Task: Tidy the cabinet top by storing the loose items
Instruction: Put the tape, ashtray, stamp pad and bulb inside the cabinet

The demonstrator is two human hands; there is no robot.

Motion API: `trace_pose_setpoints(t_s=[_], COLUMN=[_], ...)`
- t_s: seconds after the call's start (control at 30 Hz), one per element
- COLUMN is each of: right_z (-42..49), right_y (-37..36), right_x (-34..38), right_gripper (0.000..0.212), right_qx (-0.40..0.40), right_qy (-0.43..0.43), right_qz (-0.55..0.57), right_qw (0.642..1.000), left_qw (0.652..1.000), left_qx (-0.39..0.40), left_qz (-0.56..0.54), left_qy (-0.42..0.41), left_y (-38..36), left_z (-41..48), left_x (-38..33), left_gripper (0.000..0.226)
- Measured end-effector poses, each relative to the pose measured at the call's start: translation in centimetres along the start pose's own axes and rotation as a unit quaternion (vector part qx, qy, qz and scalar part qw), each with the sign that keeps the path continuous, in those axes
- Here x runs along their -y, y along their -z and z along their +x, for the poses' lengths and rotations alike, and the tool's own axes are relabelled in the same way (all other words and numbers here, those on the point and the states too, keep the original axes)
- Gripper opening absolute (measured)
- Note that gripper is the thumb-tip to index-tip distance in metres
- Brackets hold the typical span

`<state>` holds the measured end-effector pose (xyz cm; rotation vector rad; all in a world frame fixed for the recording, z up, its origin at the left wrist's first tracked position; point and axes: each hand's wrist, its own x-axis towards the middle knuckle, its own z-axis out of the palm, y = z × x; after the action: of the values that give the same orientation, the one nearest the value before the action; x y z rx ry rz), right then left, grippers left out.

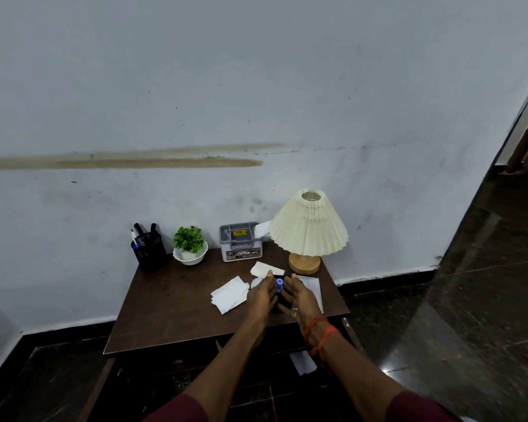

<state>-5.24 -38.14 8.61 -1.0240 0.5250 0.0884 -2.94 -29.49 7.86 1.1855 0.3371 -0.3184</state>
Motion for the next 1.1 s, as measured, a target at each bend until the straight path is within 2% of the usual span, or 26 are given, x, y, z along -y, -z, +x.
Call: trace_pose_setpoints(t_s=[0.13, 0.33, 0.57, 0.73, 0.83, 0.97, 1.1], right_z=[-1.1, -3.1, -3.8, -2.3, -0.2, 2.9, 6.5], right_y=[0.5, 2.3, 6.4, 8.8, 10.1, 11.5, 12.1], right_x=[-1.0, -3.4, -7.2, -8.8, -9.4, -9.8, -10.7], right_gripper=[0.039, 0.038, 0.037, 0.034, 0.028, 0.028, 0.022], right_qx=[-0.005, -0.028, -0.075, -0.096, -0.1, -0.104, -0.12], right_qy=[0.006, -0.001, -0.042, -0.073, -0.089, -0.09, -0.079], right_qz=[0.025, 0.017, 0.056, 0.067, 0.026, -0.024, -0.052], right_qw=[1.0, 0.999, 0.995, 0.99, 0.991, 0.99, 0.988], left_qw=[1.0, 1.0, 0.999, 0.996, 0.993, 0.986, 0.98], left_qx=[0.014, 0.029, 0.018, 0.005, 0.012, 0.029, 0.019], left_qz=[-0.015, -0.006, 0.023, 0.047, 0.067, 0.132, 0.17], left_qy=[-0.003, -0.002, 0.04, 0.079, 0.097, 0.094, 0.098], left_y=[0.2, 1.3, 2.0, 1.5, 1.3, 1.3, 0.8], left_z=[-2.7, -5.6, -6.2, -4.5, -2.3, 1.8, 5.4], left_x=[0.4, 2.8, 8.2, 11.0, 12.7, 15.0, 16.4], left_gripper=[0.029, 0.018, 0.018, 0.029, 0.023, 0.04, 0.037])
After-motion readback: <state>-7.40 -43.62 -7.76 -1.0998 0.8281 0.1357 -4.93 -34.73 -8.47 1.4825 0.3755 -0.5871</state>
